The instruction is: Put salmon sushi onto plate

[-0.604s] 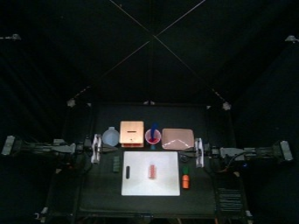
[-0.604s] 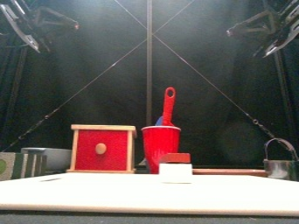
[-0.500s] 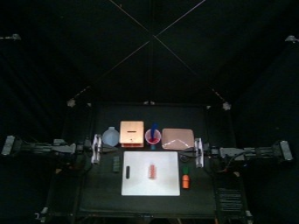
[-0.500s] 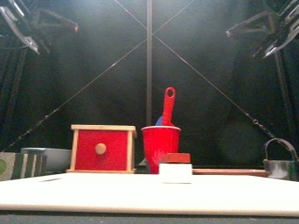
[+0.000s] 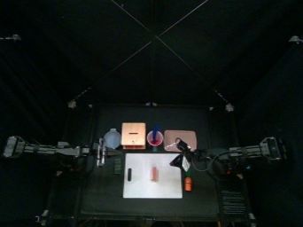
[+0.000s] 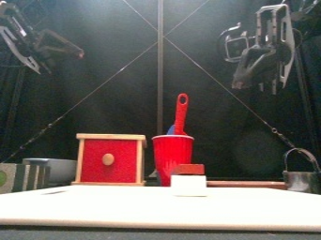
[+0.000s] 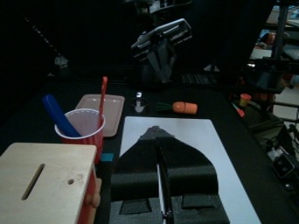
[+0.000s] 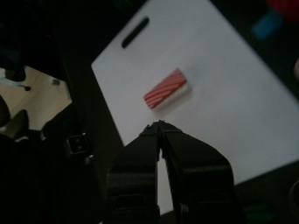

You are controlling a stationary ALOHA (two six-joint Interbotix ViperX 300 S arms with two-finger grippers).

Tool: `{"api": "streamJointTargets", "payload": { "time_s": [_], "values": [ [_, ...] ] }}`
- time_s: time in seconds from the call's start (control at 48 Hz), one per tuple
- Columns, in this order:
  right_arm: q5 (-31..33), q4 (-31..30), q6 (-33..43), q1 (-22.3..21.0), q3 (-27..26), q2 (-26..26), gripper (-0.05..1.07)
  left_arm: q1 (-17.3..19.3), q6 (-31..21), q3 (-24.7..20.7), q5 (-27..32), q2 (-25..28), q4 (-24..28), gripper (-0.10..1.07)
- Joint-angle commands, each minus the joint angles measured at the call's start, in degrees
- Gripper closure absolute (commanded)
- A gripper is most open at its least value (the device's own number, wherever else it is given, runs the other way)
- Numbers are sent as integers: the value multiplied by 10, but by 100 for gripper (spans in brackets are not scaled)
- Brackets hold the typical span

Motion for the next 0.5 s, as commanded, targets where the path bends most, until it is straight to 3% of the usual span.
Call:
{"api": "streamJointTargets", "payload": {
  "time_s": [0.0,0.104,0.188,0.479],
  "values": [
    [65,13,47,-11,-44,30,93,4,-1,-7,-5,3,-3,98],
    [126,2,118,-17,-74,69,89,8,-1,-7,-5,3,-14,98],
    [168,-38,156,-14,-101,96,79,8,-1,-4,-6,2,-34,98],
    [154,-106,313,11,-151,159,13,2,-1,37,-51,3,-90,97]
  ]
}}
